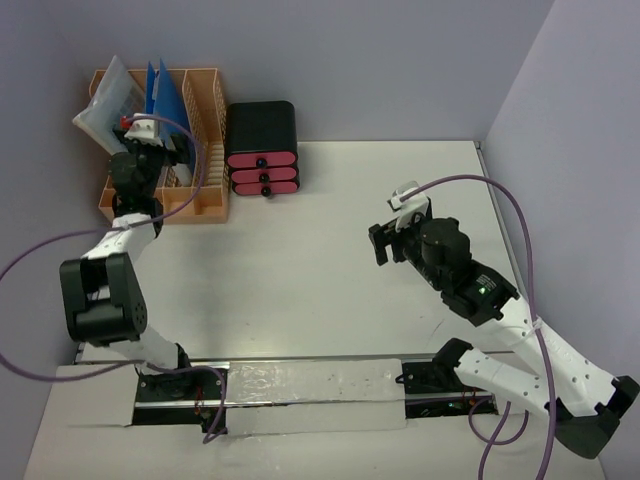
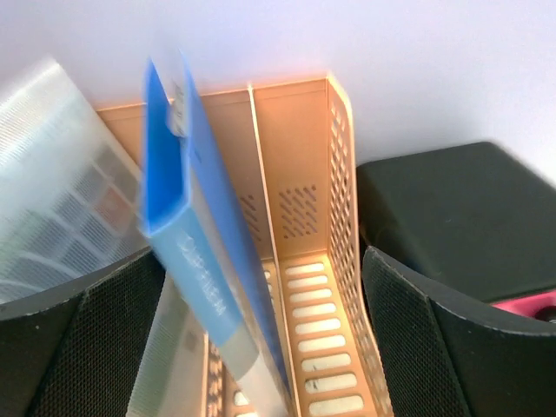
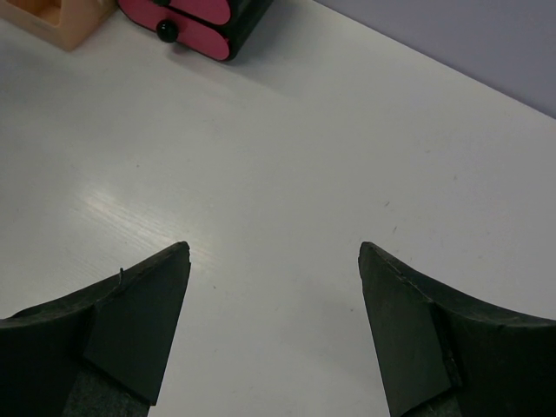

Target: Organize the desk

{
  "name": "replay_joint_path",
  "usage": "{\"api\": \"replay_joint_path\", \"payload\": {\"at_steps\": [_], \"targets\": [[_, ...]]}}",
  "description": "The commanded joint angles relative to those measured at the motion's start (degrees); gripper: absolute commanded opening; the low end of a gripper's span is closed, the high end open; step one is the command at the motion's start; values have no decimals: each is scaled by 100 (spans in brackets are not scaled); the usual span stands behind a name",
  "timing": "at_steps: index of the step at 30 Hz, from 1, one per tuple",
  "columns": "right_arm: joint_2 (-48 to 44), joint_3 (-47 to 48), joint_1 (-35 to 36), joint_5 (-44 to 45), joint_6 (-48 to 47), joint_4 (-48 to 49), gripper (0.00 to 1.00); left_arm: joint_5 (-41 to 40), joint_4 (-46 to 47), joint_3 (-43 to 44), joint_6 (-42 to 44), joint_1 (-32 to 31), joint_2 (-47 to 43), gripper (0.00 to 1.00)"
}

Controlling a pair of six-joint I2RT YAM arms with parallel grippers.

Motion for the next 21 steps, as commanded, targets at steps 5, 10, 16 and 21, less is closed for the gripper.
{"api": "replay_joint_path", "payload": {"at_steps": [5,10,16,21], "targets": [[-822,-354,-40,557,1184,-192,85,572,-2964,-544,1002,6,-2354,99],[-1432,-943,-87,648,1896,-336,85,808,-4488,-1526,1543,12,-3638,99],[-2162,-1458,-122,596,2799,-720,85,902,-5914,-2810,2310,9,-5076,99],[-2978,-1753,-131,692,3084,-648,85,477,-6401,-3626,2746,9,-5938,99]]}}
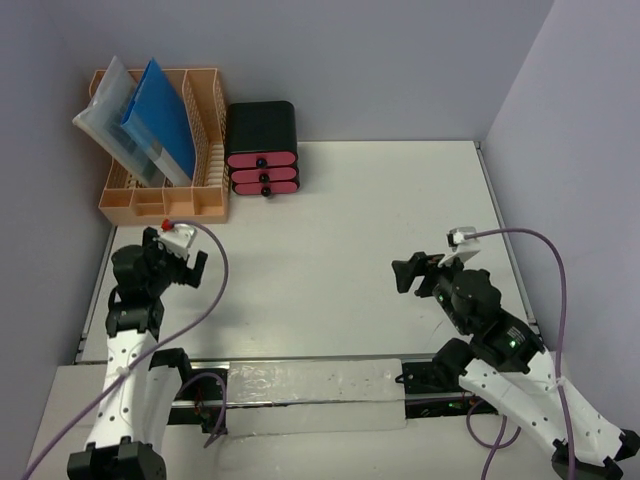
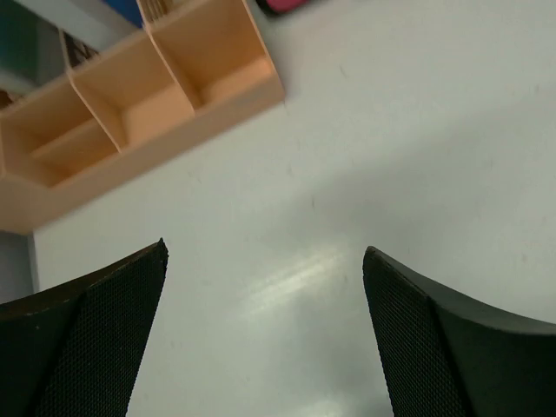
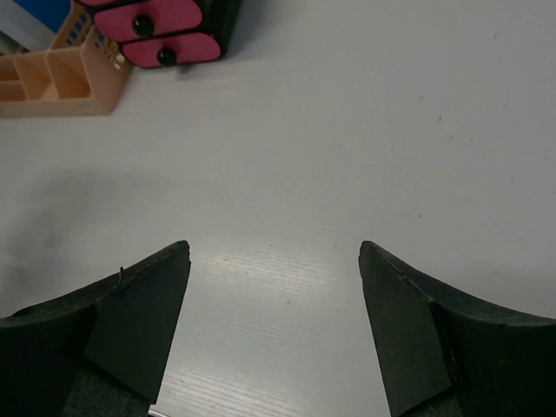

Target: Organize the desk

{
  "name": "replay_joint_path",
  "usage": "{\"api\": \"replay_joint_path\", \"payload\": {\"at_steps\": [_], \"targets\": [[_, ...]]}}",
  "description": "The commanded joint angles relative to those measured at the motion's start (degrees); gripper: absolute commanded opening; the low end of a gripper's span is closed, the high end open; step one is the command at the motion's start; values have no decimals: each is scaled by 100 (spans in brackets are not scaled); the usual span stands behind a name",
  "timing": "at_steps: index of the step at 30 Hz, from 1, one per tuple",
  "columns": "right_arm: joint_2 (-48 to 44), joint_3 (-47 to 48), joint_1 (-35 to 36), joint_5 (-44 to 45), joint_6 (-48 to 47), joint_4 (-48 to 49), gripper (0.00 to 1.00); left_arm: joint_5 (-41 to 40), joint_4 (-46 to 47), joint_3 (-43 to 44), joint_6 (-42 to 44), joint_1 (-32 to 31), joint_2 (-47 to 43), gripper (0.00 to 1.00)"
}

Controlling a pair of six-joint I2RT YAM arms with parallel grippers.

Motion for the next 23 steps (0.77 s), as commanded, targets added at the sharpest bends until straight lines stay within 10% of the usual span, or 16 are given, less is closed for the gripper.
{"api": "replay_joint_path", "payload": {"at_steps": [1,5,12,23], "targets": [[-662,-205,-45,188,512,154,86,-276,-699,-512,659,7,-576,99],[-1055,-639,-32,-51,333,552,100,-608,-720,-894,800,2,-935,99],[-666,-431,-32,680,680,310,100,-171,-828,-1529,1942,2,-980,99],[340,-189,-32,950,1260,41,100,-536,-428,-1915,1467,2,-2035,99]]}}
